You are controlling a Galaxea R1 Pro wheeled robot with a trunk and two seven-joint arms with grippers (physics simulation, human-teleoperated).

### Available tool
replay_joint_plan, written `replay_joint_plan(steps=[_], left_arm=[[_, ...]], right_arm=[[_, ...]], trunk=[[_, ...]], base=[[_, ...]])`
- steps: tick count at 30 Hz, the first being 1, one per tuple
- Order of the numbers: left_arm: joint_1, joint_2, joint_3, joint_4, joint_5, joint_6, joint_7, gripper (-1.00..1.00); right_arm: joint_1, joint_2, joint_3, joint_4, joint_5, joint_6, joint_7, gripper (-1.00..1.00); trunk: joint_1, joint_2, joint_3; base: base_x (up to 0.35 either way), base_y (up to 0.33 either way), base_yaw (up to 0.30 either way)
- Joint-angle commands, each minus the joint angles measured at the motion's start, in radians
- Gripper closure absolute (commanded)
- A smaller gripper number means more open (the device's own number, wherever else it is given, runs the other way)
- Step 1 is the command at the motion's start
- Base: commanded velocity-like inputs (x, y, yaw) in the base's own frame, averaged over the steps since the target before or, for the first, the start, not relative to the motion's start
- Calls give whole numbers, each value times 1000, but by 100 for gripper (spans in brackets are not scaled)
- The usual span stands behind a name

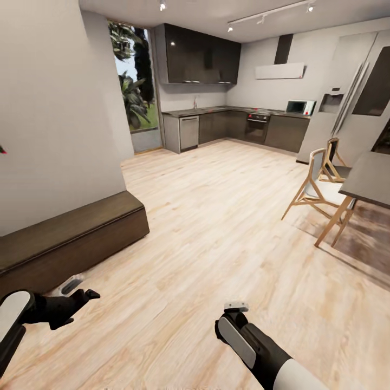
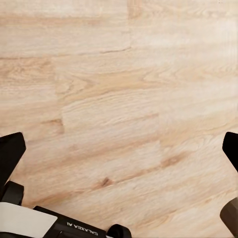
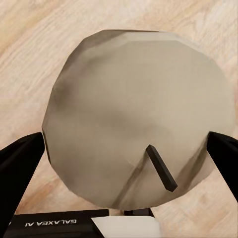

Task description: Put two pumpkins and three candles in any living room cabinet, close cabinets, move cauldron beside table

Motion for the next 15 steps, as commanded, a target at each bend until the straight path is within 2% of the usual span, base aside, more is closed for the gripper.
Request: replay_joint_plan(steps=[1, 9, 15], left_arm=[[-1, 0, 1, 0, 10, 2, 10, -100], [-1, 0, 2, 0, 10, 2, 10, -100], [-1, 0, 0, 0, 10, 2, 10, -100]], right_arm=[[-1, 0, 3, -1, -6, 2, -9, 100], [-1, 0, 3, -1, -6, 2, -9, 100], [-1, 0, 3, -1, -6, 2, -8, 100]], trunk=[[0, -1, -1], [0, -1, -1], [0, -1, -1]], base=[[-83, 313, 274], [-54, 303, 274], [-4, 67, 274]])
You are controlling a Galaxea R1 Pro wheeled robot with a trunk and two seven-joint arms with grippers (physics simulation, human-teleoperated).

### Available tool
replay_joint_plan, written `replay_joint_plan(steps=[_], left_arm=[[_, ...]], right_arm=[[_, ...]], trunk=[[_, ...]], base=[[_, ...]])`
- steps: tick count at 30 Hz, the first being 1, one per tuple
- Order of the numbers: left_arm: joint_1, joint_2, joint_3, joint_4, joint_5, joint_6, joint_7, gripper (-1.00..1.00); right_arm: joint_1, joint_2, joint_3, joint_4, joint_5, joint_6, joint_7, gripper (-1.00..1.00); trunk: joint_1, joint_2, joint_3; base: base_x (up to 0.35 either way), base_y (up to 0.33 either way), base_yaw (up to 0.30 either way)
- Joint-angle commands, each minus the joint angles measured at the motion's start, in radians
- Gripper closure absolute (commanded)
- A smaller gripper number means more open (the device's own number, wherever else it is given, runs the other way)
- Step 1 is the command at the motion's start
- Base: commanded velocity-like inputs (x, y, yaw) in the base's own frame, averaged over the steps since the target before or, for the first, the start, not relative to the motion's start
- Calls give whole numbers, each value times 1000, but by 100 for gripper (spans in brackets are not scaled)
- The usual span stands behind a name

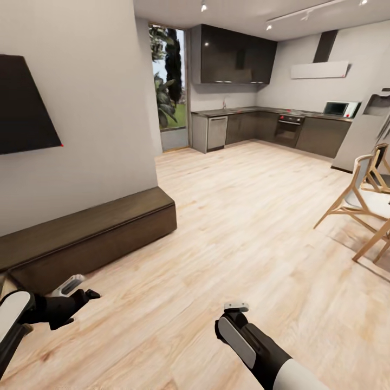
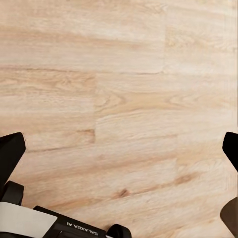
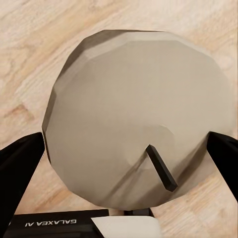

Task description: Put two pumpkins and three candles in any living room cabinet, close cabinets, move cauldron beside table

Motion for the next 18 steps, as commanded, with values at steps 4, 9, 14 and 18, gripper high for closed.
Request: replay_joint_plan(steps=[4, 9, 14, 18], left_arm=[[-1, 0, 1, -2, 10, 2, 10, -100], [-1, 0, 1, -2, 10, 2, 10, -100], [-1, 0, 1, -2, 10, 2, 10, -100], [-1, 0, 1, -2, 10, 2, 10, -100]], right_arm=[[-1, 0, 3, -1, -7, 2, -7, 100], [-1, 0, 3, -1, -7, 1, -5, 100], [-1, -1, 3, -1, -7, 1, -4, 100], [-1, -2, 3, -1, -7, 2, 0, 100]], trunk=[[0, -1, 0], [0, -1, 2], [0, -1, 2], [0, -1, 3]], base=[[74, 6, 274], [180, 1, 219], [41, 0, 59], [8, 0, 11]])
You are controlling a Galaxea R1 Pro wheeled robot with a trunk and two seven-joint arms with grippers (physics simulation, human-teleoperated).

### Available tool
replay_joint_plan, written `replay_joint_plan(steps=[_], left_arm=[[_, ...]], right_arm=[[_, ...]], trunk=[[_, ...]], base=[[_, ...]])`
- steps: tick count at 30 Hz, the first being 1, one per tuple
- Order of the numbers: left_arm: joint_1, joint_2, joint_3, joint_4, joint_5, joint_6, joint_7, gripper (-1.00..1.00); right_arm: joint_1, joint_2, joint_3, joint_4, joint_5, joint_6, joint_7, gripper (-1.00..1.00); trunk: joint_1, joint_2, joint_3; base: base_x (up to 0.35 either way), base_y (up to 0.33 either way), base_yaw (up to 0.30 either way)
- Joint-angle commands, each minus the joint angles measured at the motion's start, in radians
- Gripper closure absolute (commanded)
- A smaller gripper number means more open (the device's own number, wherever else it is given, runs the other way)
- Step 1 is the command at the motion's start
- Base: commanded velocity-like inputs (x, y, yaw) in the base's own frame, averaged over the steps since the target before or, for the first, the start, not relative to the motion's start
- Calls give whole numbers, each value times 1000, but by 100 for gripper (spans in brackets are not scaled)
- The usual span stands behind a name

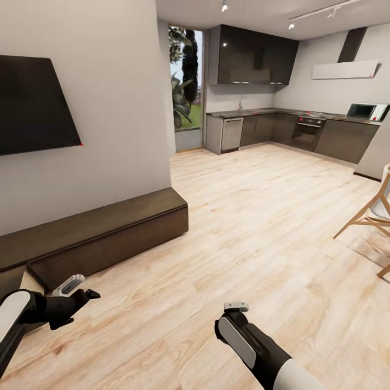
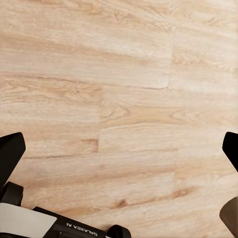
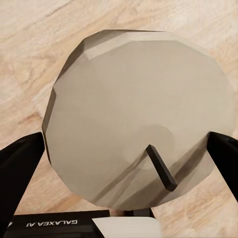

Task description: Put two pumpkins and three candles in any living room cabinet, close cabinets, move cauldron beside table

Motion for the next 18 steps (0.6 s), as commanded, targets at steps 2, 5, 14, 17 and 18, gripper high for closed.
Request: replay_joint_plan(steps=[2, 5, 14, 17, 18], left_arm=[[-1, 0, 1, -1, 10, 2, 10, -100], [-1, 0, 0, -1, 10, 2, 10, -100], [-1, 0, -1, -2, 10, 2, 11, -100], [-1, 0, -1, -2, 10, 2, 10, -100], [-1, 0, -1, -2, 10, 3, 10, -100]], right_arm=[[-1, -1, 3, -1, -8, 2, -6, 100], [-1, 0, 2, -2, -9, 2, 90, 100], [-1, -8, -6, -7, -10, 9, 373, 100], [-1, -8, -7, -7, -10, 9, 380, 100], [-1, -8, -7, -7, -10, 9, 381, 100]], trunk=[[0, -1, -1], [0, -1, -1], [0, -1, -1], [0, -1, -1], [0, -1, -1]], base=[[2, 0, 3], [1, 0, 1], [0, 0, 0], [7, 3, 0], [83, 53, 0]])
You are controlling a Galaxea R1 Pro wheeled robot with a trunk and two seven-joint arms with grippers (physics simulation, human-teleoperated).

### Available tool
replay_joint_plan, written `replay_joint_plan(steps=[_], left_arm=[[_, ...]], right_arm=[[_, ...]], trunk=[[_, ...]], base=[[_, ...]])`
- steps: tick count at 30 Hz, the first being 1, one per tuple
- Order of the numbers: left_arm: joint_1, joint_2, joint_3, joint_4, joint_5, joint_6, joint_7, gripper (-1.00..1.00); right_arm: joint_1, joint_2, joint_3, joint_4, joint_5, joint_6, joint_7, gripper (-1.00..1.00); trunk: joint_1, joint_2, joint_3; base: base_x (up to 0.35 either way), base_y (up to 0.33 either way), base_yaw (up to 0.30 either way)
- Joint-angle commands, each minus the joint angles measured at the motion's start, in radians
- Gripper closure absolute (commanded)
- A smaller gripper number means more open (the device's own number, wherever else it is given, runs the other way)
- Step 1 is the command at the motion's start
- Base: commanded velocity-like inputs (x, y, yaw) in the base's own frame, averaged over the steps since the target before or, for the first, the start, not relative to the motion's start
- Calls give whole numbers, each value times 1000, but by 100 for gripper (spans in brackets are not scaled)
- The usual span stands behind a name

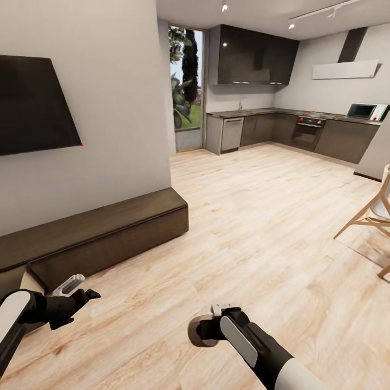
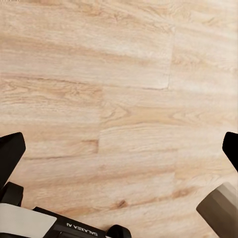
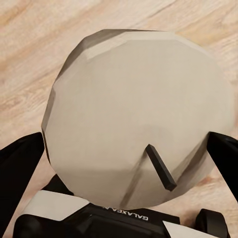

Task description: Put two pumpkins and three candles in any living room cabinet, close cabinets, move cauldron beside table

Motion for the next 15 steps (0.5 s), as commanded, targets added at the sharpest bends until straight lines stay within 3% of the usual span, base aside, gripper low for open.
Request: replay_joint_plan(steps=[1, 9, 15], left_arm=[[-1, 0, 1, -1, 10, 3, 10, -100], [0, 0, 0, -1, 10, 2, 10, -100], [-1, 0, 0, -1, 10, 3, 10, -100]], right_arm=[[-1, 1, 2, -1, -10, 0, -9, 100], [-1, 5, 8, -1, -10, 1, -11, 100], [-1, 7, 10, -1, -10, 2, -13, 100]], trunk=[[0, -1, -1], [0, -1, -1], [0, -1, 1]], base=[[163, 118, 0], [212, 165, 9], [46, 43, 195]])
